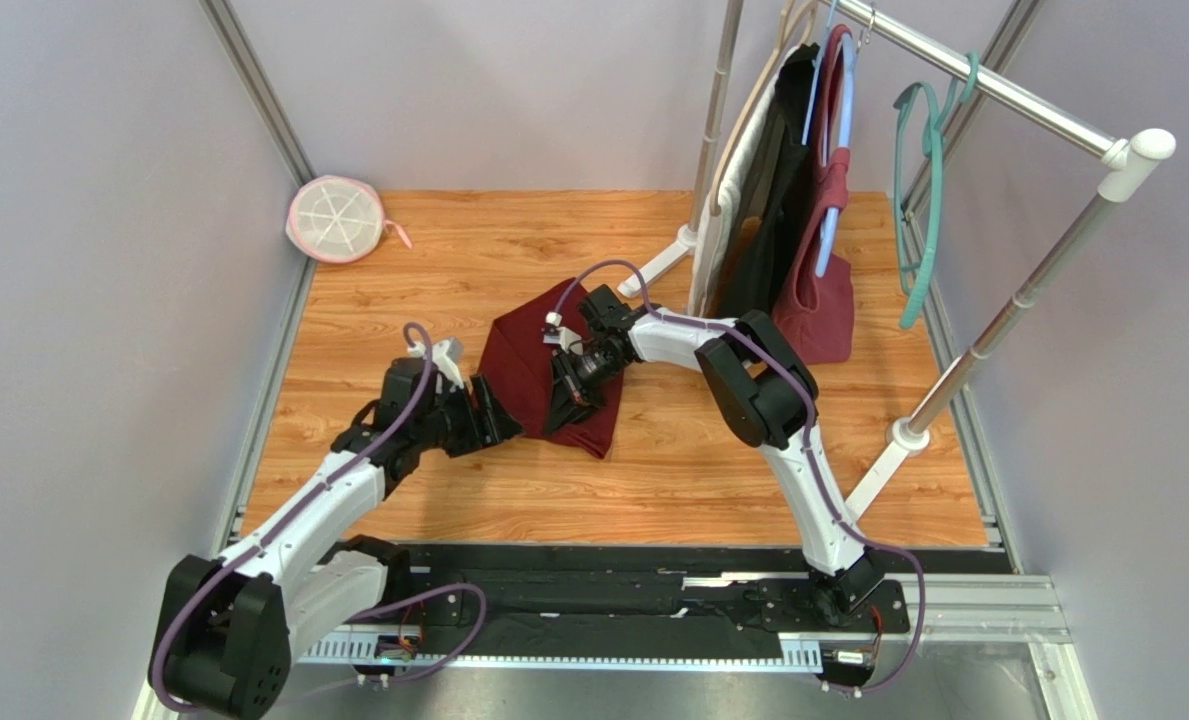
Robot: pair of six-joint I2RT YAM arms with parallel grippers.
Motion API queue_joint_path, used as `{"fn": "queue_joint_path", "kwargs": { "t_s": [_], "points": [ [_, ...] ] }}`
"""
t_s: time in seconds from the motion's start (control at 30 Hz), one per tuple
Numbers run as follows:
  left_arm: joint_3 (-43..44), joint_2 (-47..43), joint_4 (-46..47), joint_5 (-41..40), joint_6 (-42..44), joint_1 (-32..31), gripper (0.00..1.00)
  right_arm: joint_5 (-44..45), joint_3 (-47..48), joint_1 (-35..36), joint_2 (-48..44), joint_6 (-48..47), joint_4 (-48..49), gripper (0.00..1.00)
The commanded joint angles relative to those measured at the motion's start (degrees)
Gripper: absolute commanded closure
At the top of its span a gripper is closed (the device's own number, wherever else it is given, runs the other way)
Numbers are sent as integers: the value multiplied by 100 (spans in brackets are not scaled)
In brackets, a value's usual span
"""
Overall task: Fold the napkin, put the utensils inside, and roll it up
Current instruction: Roll the napkin with the utensil
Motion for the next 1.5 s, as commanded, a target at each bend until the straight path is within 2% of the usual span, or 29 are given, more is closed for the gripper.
{"fn": "queue_joint_path", "kwargs": {
  "t_s": [0.0,0.43,1.07,1.23,1.33,1.37,1.47],
  "points": [
    [388,136,-141,279,-182,-337,33,571,110,-89,268,11,89,100],
    [590,1190,1044,-64,161,-399,33,694,-118,-89,242,11,194,100],
    [626,2219,2152,-266,267,-355,33,878,-197,-89,277,73,221,100],
    [520,2456,2284,-284,275,-145,33,896,-232,-89,216,64,221,100],
    [476,2657,2293,-231,258,-13,33,887,-285,-97,76,47,264,95],
    [485,2711,2284,-222,258,14,34,887,-320,-89,5,47,273,86],
    [511,2957,2267,-108,240,76,34,913,-399,-89,-276,29,317,71]
  ]
}}
